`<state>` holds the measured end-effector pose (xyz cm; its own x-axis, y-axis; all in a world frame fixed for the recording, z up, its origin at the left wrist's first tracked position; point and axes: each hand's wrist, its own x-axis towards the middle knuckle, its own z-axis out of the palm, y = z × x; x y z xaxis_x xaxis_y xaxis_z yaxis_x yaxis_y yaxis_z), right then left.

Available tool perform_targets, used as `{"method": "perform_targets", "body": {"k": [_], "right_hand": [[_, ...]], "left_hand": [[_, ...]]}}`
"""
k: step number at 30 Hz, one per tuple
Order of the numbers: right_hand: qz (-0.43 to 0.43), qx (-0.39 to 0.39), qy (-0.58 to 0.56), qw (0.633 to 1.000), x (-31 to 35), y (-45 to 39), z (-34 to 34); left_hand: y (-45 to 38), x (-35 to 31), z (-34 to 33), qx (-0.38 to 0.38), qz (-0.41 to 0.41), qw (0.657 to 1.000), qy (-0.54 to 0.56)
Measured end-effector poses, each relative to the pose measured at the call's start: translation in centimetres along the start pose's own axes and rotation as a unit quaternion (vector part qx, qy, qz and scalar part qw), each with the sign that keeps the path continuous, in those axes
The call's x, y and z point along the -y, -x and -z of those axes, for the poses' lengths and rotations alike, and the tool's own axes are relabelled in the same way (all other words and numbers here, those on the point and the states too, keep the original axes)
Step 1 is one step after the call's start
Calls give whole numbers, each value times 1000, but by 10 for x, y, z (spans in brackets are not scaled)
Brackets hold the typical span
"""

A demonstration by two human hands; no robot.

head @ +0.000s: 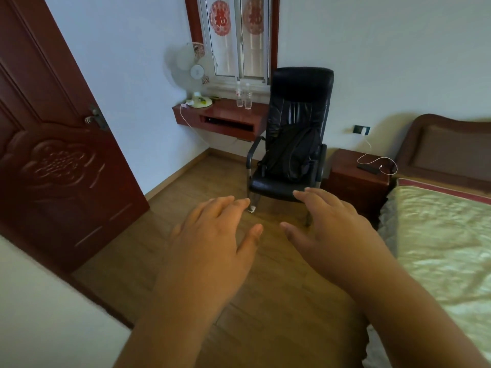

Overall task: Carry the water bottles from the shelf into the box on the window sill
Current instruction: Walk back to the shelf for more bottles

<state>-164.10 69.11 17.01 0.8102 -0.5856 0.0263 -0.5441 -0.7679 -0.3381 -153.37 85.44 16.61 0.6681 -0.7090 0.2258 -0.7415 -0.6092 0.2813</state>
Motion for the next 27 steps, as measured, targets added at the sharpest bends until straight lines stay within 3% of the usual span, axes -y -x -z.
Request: {"method": "perform_targets", "body": {"k": [12, 27], "right_hand": [[-22, 9, 12, 1000, 19, -118, -11], [-30, -17, 23, 999, 99, -296, -48]], "left_hand": [[-117, 53, -25, 19, -12, 999, 33], [-282, 188, -26, 17, -35, 999, 36]]}}
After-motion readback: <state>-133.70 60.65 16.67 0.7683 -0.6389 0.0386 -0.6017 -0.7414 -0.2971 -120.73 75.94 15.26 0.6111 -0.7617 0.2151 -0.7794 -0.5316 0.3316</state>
